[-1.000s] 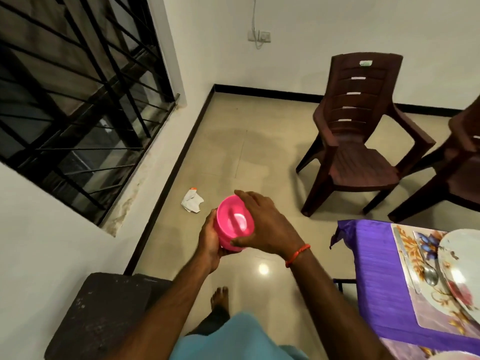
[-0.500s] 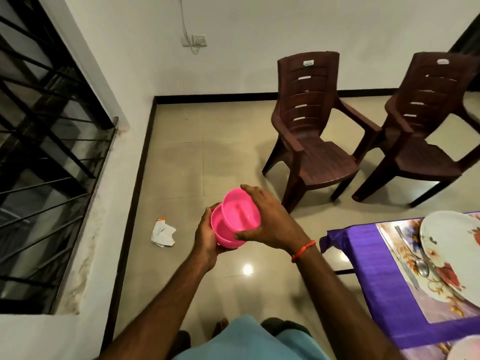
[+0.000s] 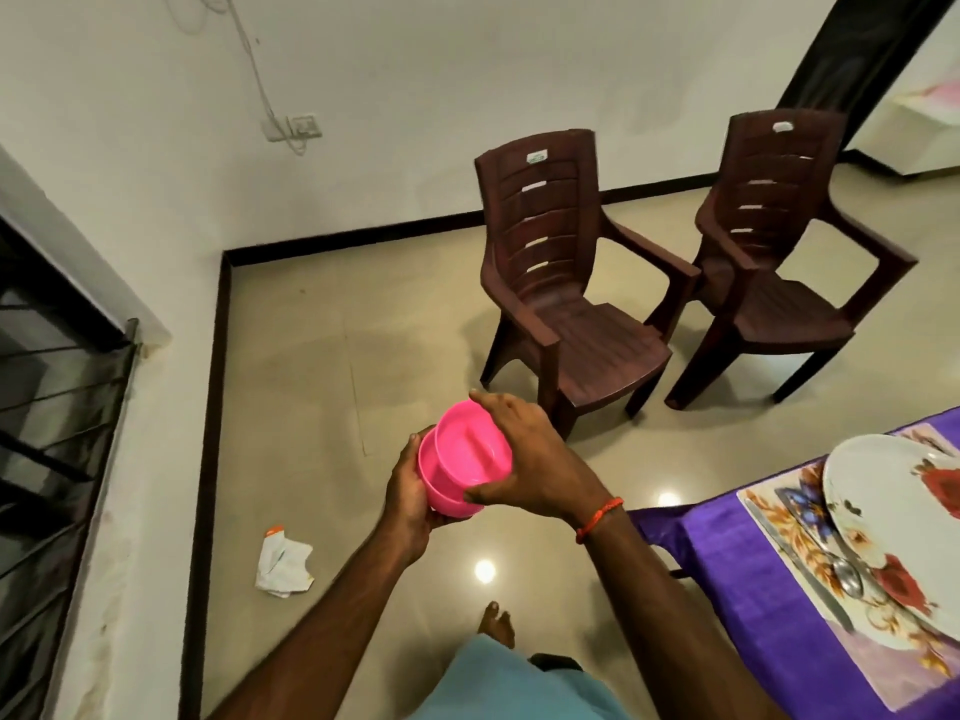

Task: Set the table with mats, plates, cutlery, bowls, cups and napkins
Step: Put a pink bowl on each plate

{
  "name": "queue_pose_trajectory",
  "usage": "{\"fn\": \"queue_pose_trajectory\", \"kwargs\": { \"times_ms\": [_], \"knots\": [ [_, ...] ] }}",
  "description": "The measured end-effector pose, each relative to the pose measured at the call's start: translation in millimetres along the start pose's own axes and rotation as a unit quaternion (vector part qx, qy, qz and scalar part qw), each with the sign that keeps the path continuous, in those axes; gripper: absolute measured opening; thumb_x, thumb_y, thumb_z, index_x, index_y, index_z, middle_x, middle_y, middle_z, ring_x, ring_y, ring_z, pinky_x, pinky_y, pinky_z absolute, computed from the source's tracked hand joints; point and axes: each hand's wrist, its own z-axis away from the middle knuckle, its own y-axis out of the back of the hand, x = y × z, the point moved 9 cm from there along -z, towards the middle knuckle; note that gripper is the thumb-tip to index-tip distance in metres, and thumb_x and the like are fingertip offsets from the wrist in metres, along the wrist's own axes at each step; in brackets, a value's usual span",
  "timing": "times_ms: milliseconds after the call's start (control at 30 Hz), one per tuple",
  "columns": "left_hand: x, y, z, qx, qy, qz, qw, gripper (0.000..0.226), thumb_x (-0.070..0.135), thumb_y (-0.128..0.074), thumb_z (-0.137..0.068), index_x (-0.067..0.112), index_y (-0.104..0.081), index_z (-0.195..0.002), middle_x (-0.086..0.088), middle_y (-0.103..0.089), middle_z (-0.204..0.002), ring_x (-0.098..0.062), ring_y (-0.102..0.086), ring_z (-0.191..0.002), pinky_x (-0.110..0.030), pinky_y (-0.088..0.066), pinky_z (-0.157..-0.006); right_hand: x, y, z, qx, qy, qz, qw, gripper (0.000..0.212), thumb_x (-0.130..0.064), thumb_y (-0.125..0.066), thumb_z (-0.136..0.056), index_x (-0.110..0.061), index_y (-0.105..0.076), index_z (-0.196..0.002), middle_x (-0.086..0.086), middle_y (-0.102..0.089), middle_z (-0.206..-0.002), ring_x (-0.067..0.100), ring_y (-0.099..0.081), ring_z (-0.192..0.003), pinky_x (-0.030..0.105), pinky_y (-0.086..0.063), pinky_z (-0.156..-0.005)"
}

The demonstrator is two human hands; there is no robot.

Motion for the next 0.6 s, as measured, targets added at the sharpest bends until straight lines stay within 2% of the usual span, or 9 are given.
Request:
{"fn": "queue_pose_trajectory", "kwargs": {
  "times_ms": [133,233,400,533,600],
  "knots": [
    [29,-26,-42,-0.008,-0.001,-0.033,0.999,0.030,0.053,-0.050,-0.101,0.035,-0.065,-0.121,-0.010,-0.065,-0.129,-0.040,-0.063,-0.114,-0.063,-0.058,-0.087,26,34,-37,0.032,-0.024,-0.006,0.999,0.122,-0.051,-0.092,-0.061,-0.031,-0.020,-0.157,-0.005,-0.035,-0.153,0.018,-0.031,-0.136,0.046,-0.045,-0.108],
    [46,-53,-69,-0.026,0.006,-0.044,0.999,0.045,0.067,-0.041,-0.100,0.036,-0.066,-0.121,-0.009,-0.067,-0.128,-0.040,-0.064,-0.113,-0.060,-0.058,-0.085,51,61,-58,0.063,-0.045,-0.012,0.997,0.122,-0.051,-0.093,-0.060,-0.032,-0.021,-0.157,-0.006,-0.035,-0.152,0.018,-0.031,-0.136,0.045,-0.044,-0.107],
    [63,-98,-103,-0.060,0.026,-0.042,0.997,0.060,0.078,-0.030,-0.093,0.037,-0.067,-0.119,-0.009,-0.071,-0.122,-0.039,-0.066,-0.110,-0.060,-0.058,-0.087,85,100,-74,0.107,-0.075,-0.021,0.991,0.120,-0.051,-0.093,-0.061,-0.030,-0.025,-0.157,-0.007,-0.036,-0.153,0.018,-0.031,-0.135,0.033,-0.034,-0.105],
    [73,-131,-122,-0.086,0.041,-0.064,0.993,0.069,0.082,-0.034,-0.083,0.035,-0.067,-0.121,-0.011,-0.071,-0.122,-0.040,-0.067,-0.109,-0.057,-0.059,-0.083,112,119,-77,0.132,-0.112,-0.011,0.985,0.122,-0.056,-0.092,-0.059,-0.031,-0.024,-0.157,-0.007,-0.036,-0.152,0.020,-0.031,-0.136,0.041,-0.039,-0.106],
    [76,-145,-136,-0.097,0.049,-0.073,0.991,0.068,0.081,-0.033,-0.087,0.034,-0.066,-0.123,-0.012,-0.071,-0.122,-0.040,-0.067,-0.109,-0.056,-0.060,-0.080,127,127,-77,0.148,-0.142,-0.018,0.979,0.123,-0.060,-0.091,-0.058,-0.033,-0.023,-0.157,-0.008,-0.035,-0.153,0.020,-0.030,-0.137,0.042,-0.041,-0.105]
  ]
}}
